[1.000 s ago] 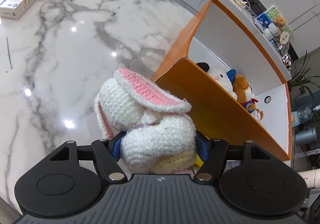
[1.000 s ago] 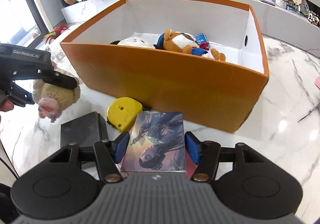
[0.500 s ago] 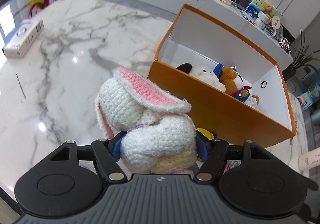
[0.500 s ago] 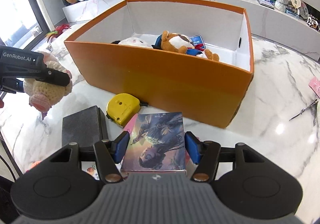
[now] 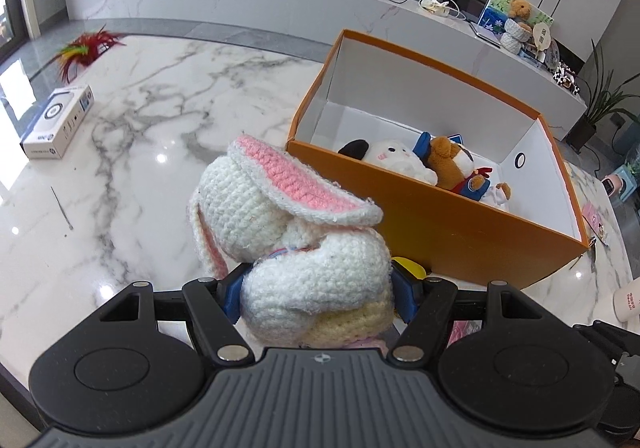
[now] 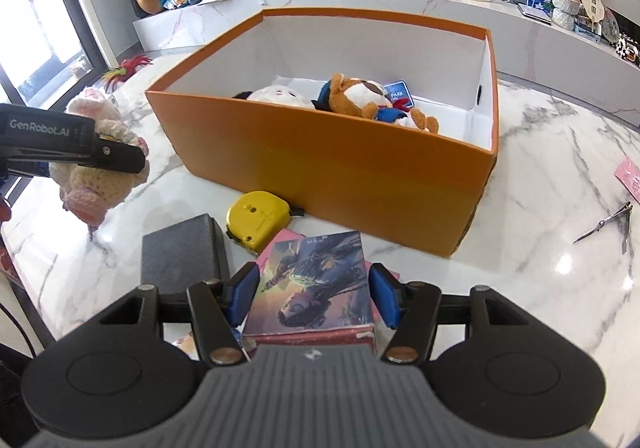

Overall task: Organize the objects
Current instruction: 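Carry the bunny and the photo card box over the orange box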

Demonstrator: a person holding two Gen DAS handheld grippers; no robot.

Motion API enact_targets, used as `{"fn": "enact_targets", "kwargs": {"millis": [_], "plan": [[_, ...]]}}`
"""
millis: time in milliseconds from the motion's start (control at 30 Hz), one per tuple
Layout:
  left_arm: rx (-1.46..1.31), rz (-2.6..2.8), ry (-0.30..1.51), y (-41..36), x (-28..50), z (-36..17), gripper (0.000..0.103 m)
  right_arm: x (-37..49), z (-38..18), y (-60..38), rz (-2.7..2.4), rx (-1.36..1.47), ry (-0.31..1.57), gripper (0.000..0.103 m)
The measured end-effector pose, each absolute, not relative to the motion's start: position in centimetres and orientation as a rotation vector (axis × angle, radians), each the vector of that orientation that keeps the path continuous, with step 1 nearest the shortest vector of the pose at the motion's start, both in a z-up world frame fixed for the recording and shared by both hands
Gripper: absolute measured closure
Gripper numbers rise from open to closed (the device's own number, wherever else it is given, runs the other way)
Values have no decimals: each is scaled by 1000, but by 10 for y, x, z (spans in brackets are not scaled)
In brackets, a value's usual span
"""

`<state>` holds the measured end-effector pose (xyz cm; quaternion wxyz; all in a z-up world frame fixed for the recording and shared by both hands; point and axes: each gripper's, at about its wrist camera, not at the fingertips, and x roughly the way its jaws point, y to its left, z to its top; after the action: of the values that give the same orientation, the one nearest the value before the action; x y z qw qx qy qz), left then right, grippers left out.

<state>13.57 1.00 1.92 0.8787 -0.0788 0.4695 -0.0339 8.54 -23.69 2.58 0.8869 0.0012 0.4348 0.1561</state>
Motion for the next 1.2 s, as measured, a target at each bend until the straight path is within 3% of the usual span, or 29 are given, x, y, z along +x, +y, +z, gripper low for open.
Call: {"fn": "enact_targets", "kwargs": {"millis": [1200], "plan": [[-147, -96, 855, 6, 121, 59, 22, 51, 94, -242, 376, 59, 727, 41]]}}
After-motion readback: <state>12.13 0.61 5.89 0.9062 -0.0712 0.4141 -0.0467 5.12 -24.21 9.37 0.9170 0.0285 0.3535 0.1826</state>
